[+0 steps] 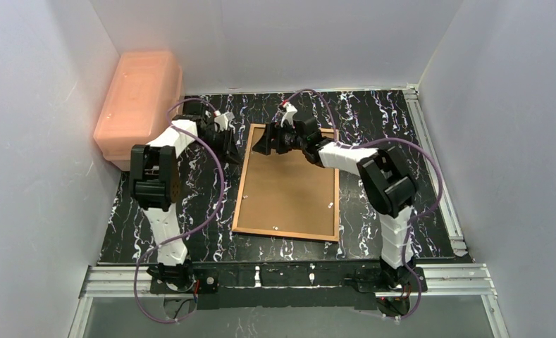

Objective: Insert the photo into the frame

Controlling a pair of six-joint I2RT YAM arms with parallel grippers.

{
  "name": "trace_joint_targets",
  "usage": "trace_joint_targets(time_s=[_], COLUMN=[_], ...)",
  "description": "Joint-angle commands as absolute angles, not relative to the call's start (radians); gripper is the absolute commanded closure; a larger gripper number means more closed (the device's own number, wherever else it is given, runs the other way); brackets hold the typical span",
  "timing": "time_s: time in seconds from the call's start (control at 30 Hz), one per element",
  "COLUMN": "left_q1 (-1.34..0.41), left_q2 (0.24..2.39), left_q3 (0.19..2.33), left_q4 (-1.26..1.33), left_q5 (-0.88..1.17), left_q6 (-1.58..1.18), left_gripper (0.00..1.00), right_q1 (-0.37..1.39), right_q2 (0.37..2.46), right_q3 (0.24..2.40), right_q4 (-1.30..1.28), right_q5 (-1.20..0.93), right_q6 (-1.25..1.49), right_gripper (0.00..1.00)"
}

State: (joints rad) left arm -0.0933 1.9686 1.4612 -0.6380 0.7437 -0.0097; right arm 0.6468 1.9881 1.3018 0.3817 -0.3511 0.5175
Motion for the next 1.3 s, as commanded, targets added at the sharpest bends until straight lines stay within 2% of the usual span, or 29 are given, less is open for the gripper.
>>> trace_joint_targets(time_s=[0.0,0.47,1.27], left_q1=[-0.087,-0.092,-0.095], left_q2=[2.056,2.154,2.143], left_q3=[1.535,1.543,1.489], left_q4=[-0.644,-0.571,-0.541], left_q5=[0.742,0.755,0.732], left_q6=[-0.06,-0.094,-0.074], left_gripper=[0.81,0.86,0.9], right_q1=[0.644,0.64,0.641], right_q2=[2.086,2.292,2.38], right_q3=[1.42,1.595,1.603], right_q4=[0.346,0.376,0.482], right_q5=[-0.438,-0.444,-0.473], right_q6=[0.523,0.595,0.734], right_gripper=[0.12,0.11,0.11])
